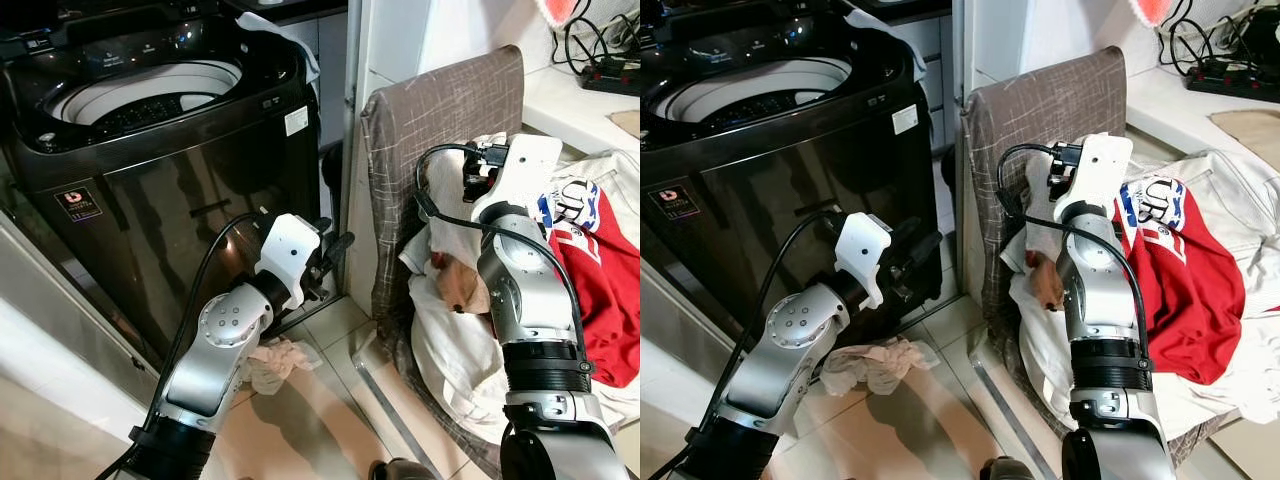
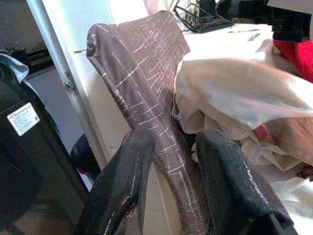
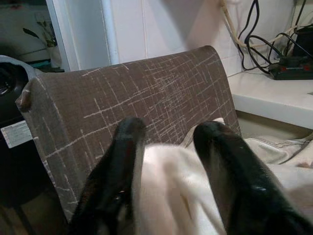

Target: Clothes washing

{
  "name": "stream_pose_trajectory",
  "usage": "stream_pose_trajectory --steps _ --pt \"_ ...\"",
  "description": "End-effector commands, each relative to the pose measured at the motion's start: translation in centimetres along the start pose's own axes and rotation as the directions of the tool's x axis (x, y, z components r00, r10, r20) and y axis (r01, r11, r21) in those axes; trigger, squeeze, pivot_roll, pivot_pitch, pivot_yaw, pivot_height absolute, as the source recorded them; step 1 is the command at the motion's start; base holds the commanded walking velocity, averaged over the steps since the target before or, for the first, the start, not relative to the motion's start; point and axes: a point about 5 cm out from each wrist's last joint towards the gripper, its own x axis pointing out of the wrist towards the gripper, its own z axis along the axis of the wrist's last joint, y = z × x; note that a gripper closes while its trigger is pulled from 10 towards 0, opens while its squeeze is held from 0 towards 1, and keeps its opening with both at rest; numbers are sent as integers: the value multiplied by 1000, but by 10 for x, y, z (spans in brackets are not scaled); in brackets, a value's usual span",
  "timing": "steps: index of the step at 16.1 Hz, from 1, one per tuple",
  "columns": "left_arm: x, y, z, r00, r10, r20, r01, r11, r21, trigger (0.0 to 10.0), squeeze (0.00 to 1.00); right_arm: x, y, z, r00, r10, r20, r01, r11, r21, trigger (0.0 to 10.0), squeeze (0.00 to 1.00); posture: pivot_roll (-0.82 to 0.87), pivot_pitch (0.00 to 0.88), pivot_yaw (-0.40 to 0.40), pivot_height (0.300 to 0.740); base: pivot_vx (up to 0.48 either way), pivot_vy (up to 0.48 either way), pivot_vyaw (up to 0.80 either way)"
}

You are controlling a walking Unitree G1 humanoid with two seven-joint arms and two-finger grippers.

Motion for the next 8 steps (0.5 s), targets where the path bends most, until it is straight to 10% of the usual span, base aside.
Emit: stream_pose_trajectory --steps 1,3,4,5,7,8 --pt "0 5 -2 1000 24 -11 -24 1000 15 10000 0 3 3 1 1000 16 -13 -16 999 29 0 0 -153 7 16 740 0 0 0" --pt "0 6 -2 1000 27 -11 -27 1000 17 10000 0 3 3 1 1000 14 -20 -14 1000 27 0 0 -153 7 16 740 0 0 0" --pt "0 5 -2 1000 27 -11 -27 999 17 10000 0 4 -2 0 999 -30 -34 29 999 -24 6902 0 -148 9 11 740 0 0 0" --pt "0 6 -2 1000 28 -11 -28 999 18 10000 0 3 -13 9 995 -97 33 100 990 -104 10000 0 -148 9 11 740 0 0 0" --pt "-1 6 -2 999 30 -15 -30 999 21 10000 0 -2 -23 39 966 -113 233 169 957 -236 10000 0 -148 12 12 740 0 0 0" --pt "0 6 -3 1000 28 -15 -28 999 19 10000 0 -2 -33 44 957 -151 248 208 952 -224 10000 1000 -160 13 15 740 0 0 0"
